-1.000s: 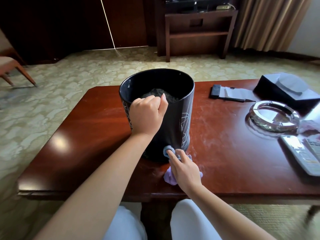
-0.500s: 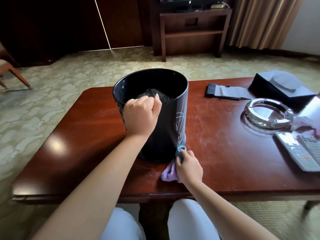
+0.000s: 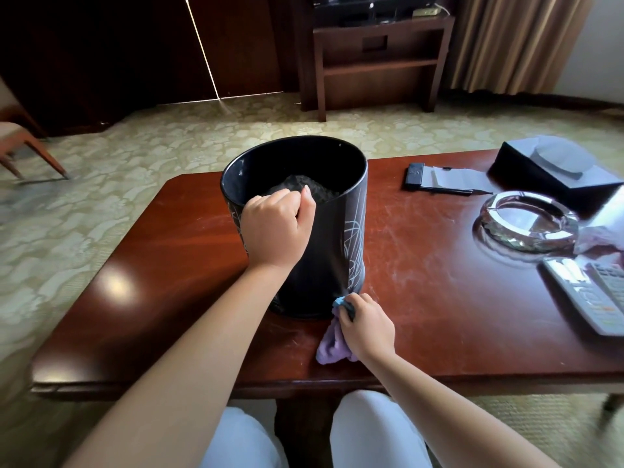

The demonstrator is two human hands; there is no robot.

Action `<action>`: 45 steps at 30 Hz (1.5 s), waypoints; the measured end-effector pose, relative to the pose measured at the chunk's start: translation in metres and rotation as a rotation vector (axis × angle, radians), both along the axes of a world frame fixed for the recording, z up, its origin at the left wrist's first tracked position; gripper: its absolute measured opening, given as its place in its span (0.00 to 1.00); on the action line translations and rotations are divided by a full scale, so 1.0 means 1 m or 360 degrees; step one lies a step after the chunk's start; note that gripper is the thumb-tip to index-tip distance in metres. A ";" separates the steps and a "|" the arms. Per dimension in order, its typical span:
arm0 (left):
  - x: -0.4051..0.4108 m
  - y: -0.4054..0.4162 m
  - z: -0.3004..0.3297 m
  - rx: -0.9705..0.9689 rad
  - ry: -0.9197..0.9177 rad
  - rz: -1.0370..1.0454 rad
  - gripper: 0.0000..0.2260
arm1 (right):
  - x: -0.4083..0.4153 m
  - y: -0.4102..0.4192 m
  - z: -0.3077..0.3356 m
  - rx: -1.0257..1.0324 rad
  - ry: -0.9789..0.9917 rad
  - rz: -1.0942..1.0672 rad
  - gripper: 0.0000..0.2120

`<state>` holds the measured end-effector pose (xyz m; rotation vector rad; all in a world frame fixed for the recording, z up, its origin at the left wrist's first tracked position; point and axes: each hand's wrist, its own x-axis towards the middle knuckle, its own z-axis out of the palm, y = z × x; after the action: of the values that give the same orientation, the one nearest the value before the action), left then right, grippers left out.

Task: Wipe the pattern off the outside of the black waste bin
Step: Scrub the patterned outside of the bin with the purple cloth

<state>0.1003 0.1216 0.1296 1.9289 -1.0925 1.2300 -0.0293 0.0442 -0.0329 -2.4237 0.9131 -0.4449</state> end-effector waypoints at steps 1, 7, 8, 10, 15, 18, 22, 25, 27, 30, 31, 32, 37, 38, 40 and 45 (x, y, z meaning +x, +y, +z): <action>0.000 0.000 0.000 -0.0001 0.0004 -0.0003 0.19 | 0.000 0.000 -0.001 0.0017 -0.0020 -0.0014 0.09; -0.002 0.000 0.001 -0.0021 0.0014 -0.0033 0.19 | 0.005 -0.006 -0.002 0.0330 -0.0088 -0.0234 0.07; -0.002 0.000 0.001 -0.0019 0.0019 -0.0039 0.19 | 0.006 -0.007 -0.001 0.0374 -0.0081 -0.0270 0.09; -0.002 0.001 0.002 -0.0014 0.0028 -0.0045 0.19 | 0.008 -0.009 -0.001 0.0404 -0.0065 -0.0319 0.12; -0.002 0.001 0.002 -0.0020 0.0039 -0.0048 0.19 | 0.015 -0.019 -0.001 0.0479 -0.0087 -0.0453 0.11; -0.003 0.001 0.002 -0.0019 0.0044 -0.0057 0.19 | 0.018 -0.027 0.001 0.0544 -0.0099 -0.0524 0.10; -0.003 0.001 0.002 -0.0025 0.0050 -0.0055 0.19 | 0.025 -0.040 0.004 0.0629 -0.0112 -0.0604 0.10; -0.003 0.000 0.001 -0.0039 0.0041 -0.0045 0.20 | 0.026 -0.041 0.003 0.0554 -0.0161 -0.0533 0.10; -0.003 0.000 0.001 -0.0044 0.0031 -0.0039 0.20 | 0.021 -0.038 -0.001 0.0429 -0.0211 -0.0430 0.09; -0.003 -0.001 0.001 -0.0047 0.0020 -0.0039 0.20 | 0.008 -0.029 -0.007 0.0172 -0.0256 -0.0252 0.08; -0.003 -0.001 0.001 -0.0049 0.0016 -0.0036 0.20 | 0.004 -0.026 -0.010 0.0078 -0.0282 -0.0171 0.06; -0.003 -0.001 0.001 -0.0051 0.0013 -0.0032 0.19 | 0.001 -0.023 -0.013 -0.0017 -0.0295 -0.0084 0.04; -0.002 0.000 0.000 -0.0023 0.0035 -0.0031 0.20 | -0.006 0.007 -0.012 -0.0377 -0.0254 0.0178 0.10; -0.003 0.000 0.000 -0.0024 0.0045 -0.0043 0.19 | -0.006 0.013 -0.011 -0.0386 -0.0256 0.0186 0.12; -0.004 0.000 0.000 -0.0054 0.0076 -0.0081 0.19 | -0.006 0.018 -0.010 -0.0337 -0.0260 0.0154 0.12; -0.005 0.003 0.000 -0.0115 0.0133 -0.0173 0.18 | -0.004 0.014 -0.010 -0.0172 -0.0264 0.0052 0.04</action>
<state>0.0955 0.1243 0.1297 1.8259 -1.0802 1.1050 -0.0332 0.0581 -0.0429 -2.4508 0.7957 -0.6877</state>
